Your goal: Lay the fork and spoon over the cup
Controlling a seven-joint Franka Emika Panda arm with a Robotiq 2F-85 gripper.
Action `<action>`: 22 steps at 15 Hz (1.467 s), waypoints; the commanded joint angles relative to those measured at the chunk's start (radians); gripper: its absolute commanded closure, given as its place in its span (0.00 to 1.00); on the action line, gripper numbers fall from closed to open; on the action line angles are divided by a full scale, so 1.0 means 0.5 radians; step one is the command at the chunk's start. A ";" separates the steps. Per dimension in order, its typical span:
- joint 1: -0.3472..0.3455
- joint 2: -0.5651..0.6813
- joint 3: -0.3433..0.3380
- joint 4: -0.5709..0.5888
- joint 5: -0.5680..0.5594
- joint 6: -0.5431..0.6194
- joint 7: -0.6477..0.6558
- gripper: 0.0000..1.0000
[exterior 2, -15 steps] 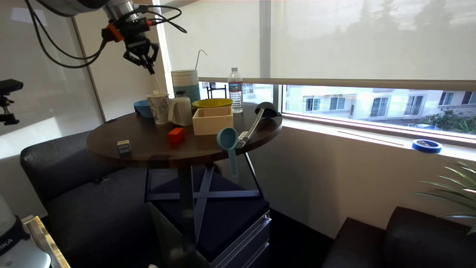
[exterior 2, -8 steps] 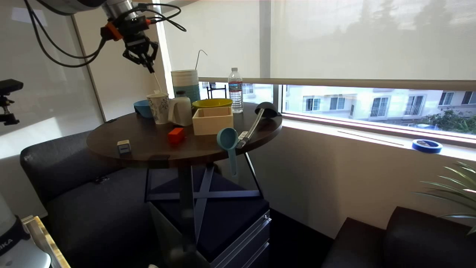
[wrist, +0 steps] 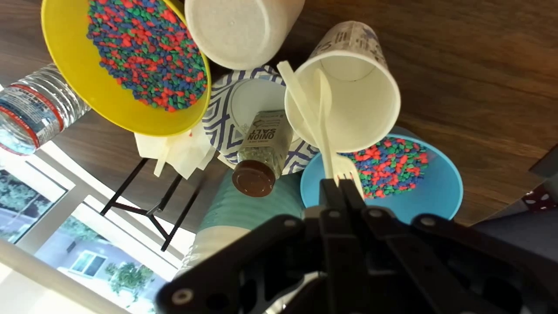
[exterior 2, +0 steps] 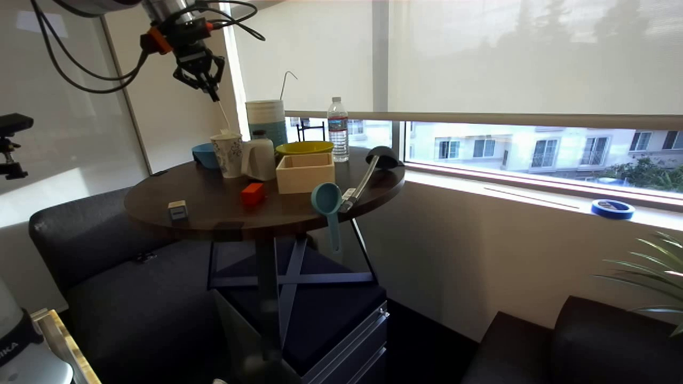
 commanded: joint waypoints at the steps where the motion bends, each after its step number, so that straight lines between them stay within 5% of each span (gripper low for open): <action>1: 0.014 -0.038 -0.005 0.030 0.009 -0.092 0.019 0.99; 13: 0.055 -0.117 -0.037 0.150 0.132 -0.260 0.021 0.99; 22: 0.051 -0.133 -0.234 0.221 0.703 -0.525 0.072 0.99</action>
